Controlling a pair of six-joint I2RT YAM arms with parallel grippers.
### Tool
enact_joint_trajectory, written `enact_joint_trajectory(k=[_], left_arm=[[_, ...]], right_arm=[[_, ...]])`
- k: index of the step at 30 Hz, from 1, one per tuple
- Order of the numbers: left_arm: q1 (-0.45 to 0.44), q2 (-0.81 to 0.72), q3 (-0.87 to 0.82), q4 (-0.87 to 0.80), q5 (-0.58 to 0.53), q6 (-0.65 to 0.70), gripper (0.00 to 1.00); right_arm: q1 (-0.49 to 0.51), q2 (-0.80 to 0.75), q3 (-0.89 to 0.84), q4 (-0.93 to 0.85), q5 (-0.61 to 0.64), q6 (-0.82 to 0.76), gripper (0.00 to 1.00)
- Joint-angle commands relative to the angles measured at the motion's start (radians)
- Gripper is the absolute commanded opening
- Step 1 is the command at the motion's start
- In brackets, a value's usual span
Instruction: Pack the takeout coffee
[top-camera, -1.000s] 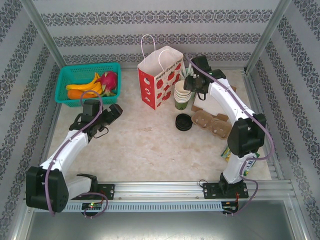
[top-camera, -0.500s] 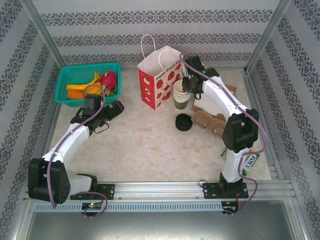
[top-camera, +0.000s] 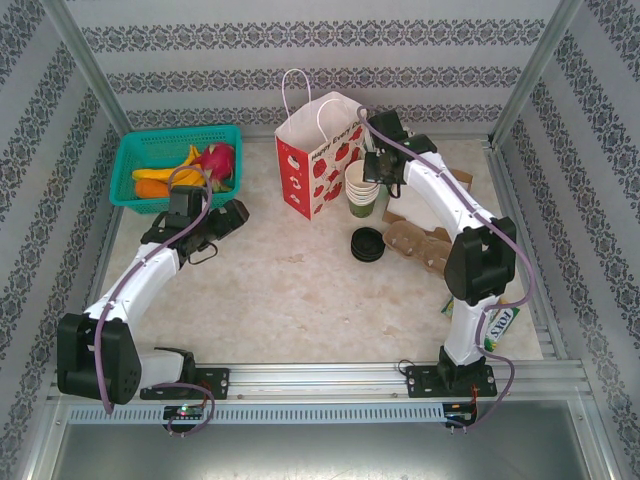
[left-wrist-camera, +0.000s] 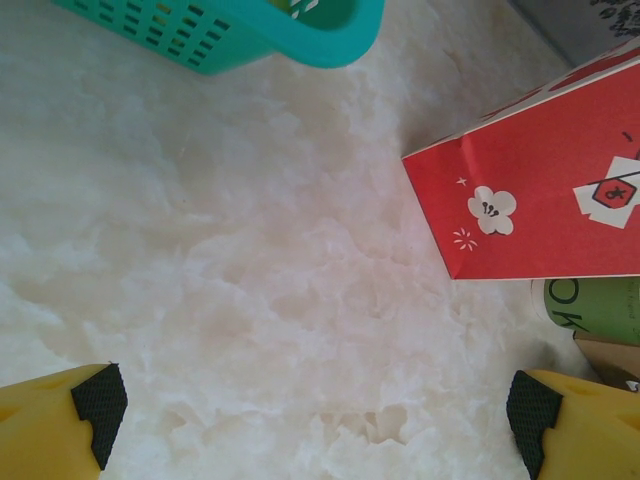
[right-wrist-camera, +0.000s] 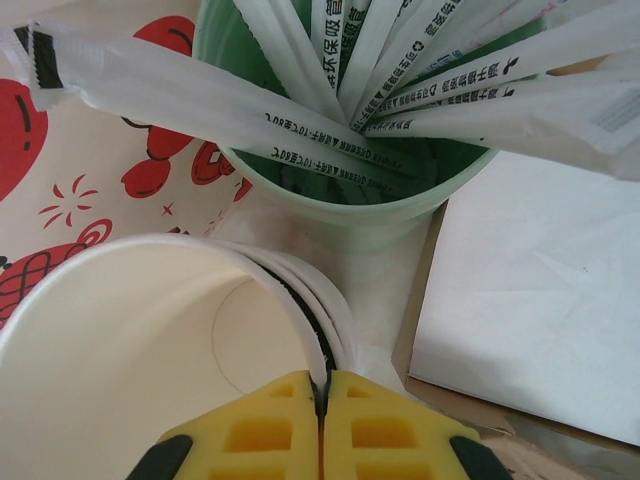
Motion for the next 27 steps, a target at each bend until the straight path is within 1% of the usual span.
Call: enact_joint_trajectory(k=[1,4,10,17,23,27], left_arm=[[-0.008,-0.020,0.032,-0.027,0.002,0.051,1.00],[-0.009,-0.023,0.044,-0.044,0.004,0.062,1.00],[-0.009,-0.006,0.054,-0.039,0.032,0.032,1.00],[-0.009,0.030,0.082,-0.059,-0.011,-0.002,1.00],[-0.009,0.070,0.101,-0.064,0.001,-0.007,1.00],[-0.008,0.095,0.117,-0.057,0.042,0.003,1.00]], right_arm=[[0.008,-0.072,-0.017,0.030,0.023,0.001,0.00],[-0.008,-0.089,-0.026,0.029,0.005,0.026,0.00],[-0.044,-0.126,-0.069,0.068,-0.059,0.047,0.00],[-0.049,-0.168,-0.079,0.071,-0.025,0.040,0.00],[-0.043,-0.223,-0.070,0.066,-0.017,0.043,0.00],[-0.024,-0.272,-0.067,0.052,-0.019,0.028,0.00]])
